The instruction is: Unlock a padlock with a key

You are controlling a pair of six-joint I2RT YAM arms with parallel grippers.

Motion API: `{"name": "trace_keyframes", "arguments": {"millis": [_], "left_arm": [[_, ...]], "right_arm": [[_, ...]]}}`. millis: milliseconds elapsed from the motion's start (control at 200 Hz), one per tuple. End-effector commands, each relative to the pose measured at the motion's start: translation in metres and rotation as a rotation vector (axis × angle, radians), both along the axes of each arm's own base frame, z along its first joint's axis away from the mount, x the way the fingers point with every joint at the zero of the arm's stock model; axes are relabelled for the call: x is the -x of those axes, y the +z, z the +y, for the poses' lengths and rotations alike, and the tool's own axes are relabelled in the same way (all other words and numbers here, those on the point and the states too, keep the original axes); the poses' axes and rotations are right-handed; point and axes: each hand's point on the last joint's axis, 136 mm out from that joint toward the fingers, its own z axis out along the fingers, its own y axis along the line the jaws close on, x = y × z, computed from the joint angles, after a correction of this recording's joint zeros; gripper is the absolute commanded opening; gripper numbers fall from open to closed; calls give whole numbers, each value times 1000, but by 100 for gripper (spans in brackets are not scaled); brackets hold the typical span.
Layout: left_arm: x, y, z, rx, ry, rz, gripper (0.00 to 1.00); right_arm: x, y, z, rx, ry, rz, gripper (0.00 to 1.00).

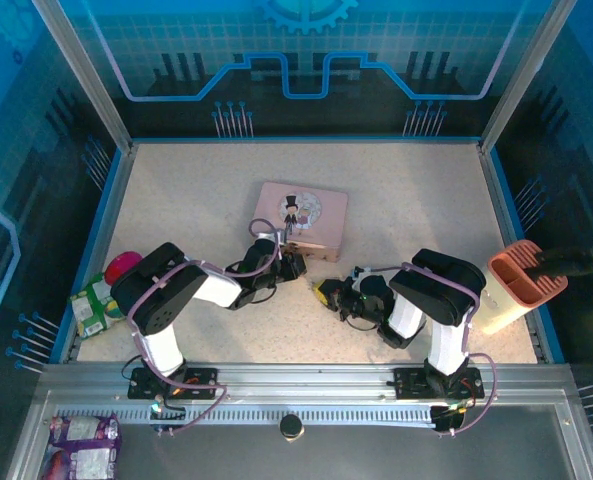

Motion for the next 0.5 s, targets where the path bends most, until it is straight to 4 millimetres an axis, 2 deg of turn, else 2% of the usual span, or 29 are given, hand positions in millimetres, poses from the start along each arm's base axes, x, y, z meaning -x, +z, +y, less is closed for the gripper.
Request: {"name": "trace_keyframes", "arguments": {"millis": [0,220,495], "left_arm": [[5,22,-4,102,-25,-13,5],[7,48,-8,204,-79,-62,2],[5,58,-13,300,-97,-81,0]], "right_arm": [[-1,2,2,1,7,-12,0],[-3,7,3,-15,28,-24,0],[-3,20,11,-50,55,-43,0]]}}
